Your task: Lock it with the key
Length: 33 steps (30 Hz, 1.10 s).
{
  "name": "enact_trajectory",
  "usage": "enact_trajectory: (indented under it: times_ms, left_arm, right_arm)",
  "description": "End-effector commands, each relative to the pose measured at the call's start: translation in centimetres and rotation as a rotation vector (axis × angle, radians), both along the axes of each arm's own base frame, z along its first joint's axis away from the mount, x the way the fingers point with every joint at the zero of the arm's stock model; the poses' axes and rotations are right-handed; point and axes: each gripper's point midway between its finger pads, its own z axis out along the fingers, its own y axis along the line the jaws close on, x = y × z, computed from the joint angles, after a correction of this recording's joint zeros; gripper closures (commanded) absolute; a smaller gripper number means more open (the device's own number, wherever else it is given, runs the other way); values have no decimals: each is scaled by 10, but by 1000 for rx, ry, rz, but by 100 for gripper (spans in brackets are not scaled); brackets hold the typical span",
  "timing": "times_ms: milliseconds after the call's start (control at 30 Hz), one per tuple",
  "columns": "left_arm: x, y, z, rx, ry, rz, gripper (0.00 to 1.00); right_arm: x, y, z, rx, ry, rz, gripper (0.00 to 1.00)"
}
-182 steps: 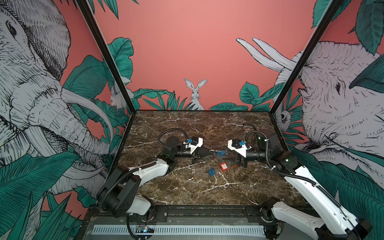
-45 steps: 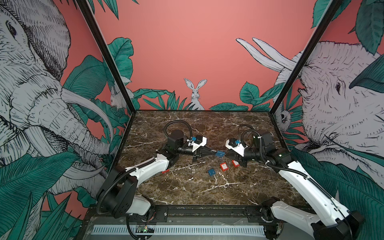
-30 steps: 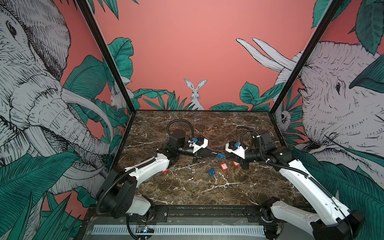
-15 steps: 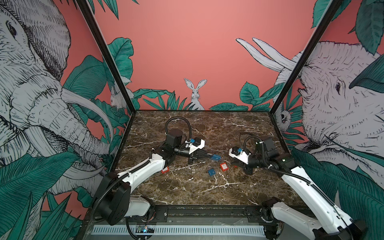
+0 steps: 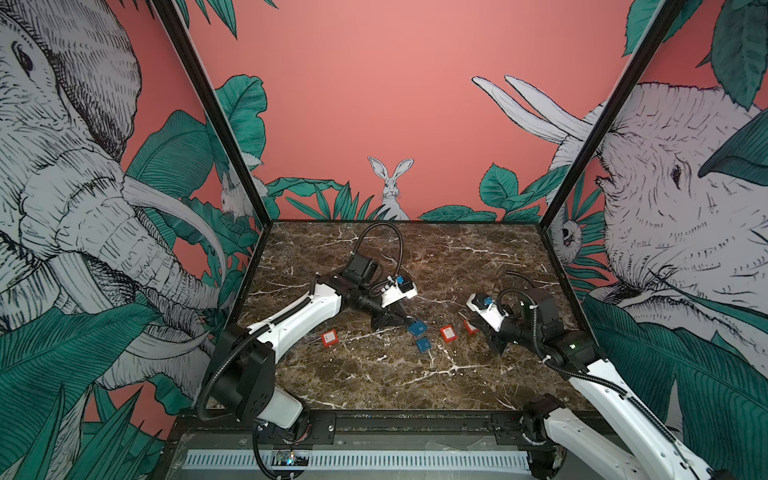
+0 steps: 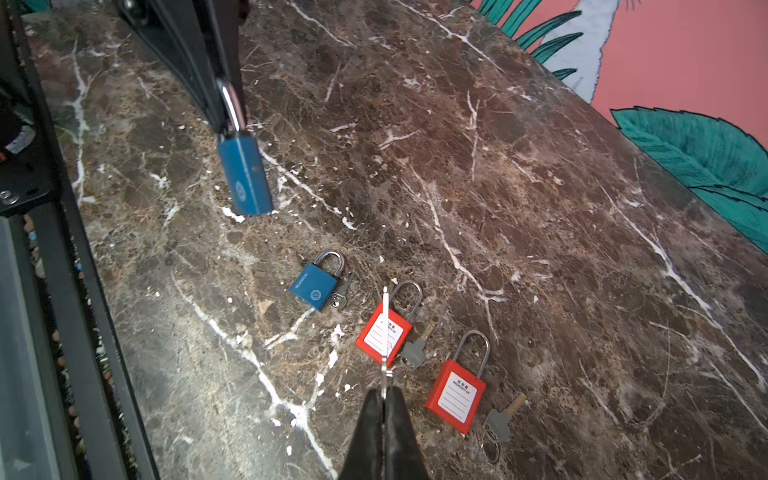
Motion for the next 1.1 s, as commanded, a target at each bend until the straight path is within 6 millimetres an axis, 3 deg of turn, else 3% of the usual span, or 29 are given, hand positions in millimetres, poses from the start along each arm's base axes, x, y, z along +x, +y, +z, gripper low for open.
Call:
enact_trajectory:
  times_ms: [0, 367, 733, 967, 1067]
  left_arm:
    - [-12, 15, -13, 131, 136, -19, 100]
    - [-7, 25, -69, 389, 346, -38, 100]
    - [-12, 29, -97, 468, 453, -67, 100]
    - [-4, 28, -110, 488, 449, -57, 100]
    - [1, 27, -112, 487, 422, -45, 95]
  right_arm:
    - [22, 0, 13, 85, -23, -115, 100]
    - [36, 23, -22, 123, 85, -201, 100]
    - [27, 57, -58, 125, 171, -191, 100]
    - [20, 71, -75, 146, 223, -215, 100]
    - [12, 77, -84, 144, 256, -224, 100]
